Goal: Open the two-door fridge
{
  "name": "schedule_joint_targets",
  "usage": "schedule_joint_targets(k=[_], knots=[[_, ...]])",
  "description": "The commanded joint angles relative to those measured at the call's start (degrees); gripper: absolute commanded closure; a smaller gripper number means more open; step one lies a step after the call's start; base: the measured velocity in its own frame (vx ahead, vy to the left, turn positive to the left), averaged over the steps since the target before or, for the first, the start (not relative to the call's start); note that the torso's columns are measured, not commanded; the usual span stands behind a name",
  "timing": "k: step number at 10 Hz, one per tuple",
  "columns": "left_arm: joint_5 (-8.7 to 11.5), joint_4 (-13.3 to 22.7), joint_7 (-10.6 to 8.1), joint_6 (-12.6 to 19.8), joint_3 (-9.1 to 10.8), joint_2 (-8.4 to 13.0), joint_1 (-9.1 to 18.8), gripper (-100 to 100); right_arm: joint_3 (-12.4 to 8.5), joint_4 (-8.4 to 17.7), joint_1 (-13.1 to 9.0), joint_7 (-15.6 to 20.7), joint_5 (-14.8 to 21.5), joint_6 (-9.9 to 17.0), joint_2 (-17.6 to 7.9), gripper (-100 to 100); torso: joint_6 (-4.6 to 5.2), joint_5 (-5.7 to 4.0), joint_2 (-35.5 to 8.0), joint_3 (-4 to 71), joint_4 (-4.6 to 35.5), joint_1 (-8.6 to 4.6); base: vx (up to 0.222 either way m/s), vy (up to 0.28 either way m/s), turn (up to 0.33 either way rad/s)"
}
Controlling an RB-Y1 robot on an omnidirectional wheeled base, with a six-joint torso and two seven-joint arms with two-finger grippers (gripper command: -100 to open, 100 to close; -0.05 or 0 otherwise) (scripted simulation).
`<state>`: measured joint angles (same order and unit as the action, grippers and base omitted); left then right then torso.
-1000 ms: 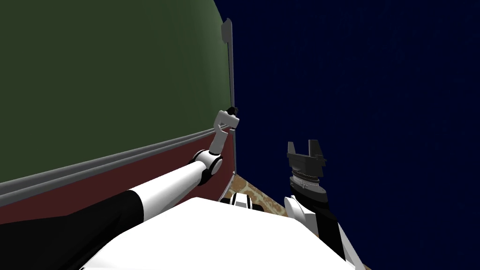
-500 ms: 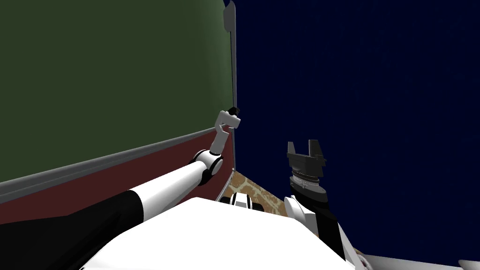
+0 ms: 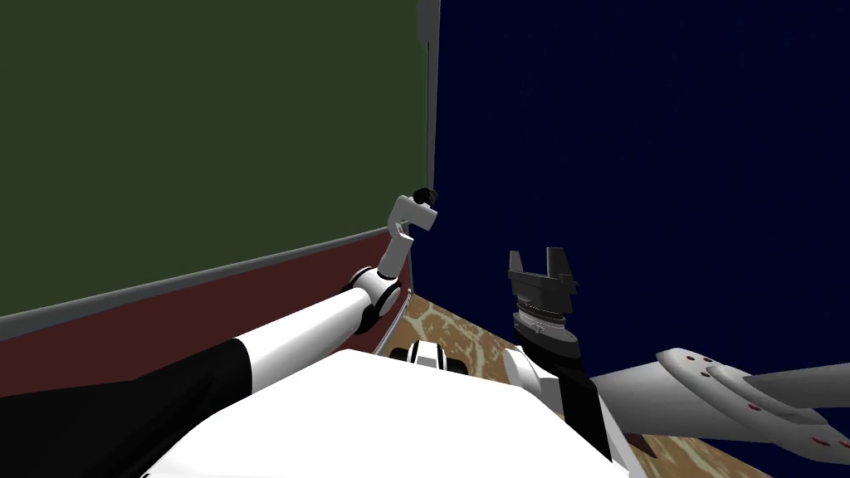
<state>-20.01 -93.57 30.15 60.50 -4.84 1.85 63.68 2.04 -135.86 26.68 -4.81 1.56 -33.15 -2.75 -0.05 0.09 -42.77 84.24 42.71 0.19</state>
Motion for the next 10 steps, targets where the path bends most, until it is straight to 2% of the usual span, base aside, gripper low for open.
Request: schedule_joint_targets(k=[1,2,3,4,7,10], knots=[[1.4,-0.7,0.02,0.2,-1.52,-2.2,1.5,100,0.0,0.0,0.0,0.0,0.0,0.0,0.0,0,0.01,-0.02,0.0,0.0,0.1,-0.12,-0.211,-0.034,-0.098],[1.4,-0.7,0.51,0.7,-1.07,-1.3,0.7,100,0.0,0.0,0.0,0.0,0.0,0.0,0.0,0,0.11,-0.07,-0.1,-0.1,0.1,-0.23,-0.098,-0.013,-0.044],[3.3,-1.5,0.39,0.8,-2.64,-2.1,0.8,100,0.0,0.0,0.0,0.0,0.0,0.0,0.0,0,-0.06,0.02,0.1,0.1,0.0,-0.06,-0.159,-0.023,-0.185],[3.3,-1.5,0.39,0.8,-2.64,-2.1,0.8,100,0.0,0.0,0.0,0.0,0.0,0.0,0.0,0,0.22,-0.10,0.0,0.0,-0.2,-0.24,-0.224,0.001,-0.142],[5.9,-3.1,0.08,1.0,-4.73,-3.0,1.2,100,0.0,0.0,0.0,0.0,0.0,0.0,0.0,0,0.00,0.02,0.0,0.0,-0.1,0.06,-0.237,0.006,-0.125],[8.4,-4.7,-0.23,1.2,-6.82,-3.9,1.6,100,0.0,0.0,0.0,0.0,0.0,0.0,0.0,0,0.14,-0.18,0.2,0.2,-0.3,-0.41,-0.266,0.001,-0.146]])
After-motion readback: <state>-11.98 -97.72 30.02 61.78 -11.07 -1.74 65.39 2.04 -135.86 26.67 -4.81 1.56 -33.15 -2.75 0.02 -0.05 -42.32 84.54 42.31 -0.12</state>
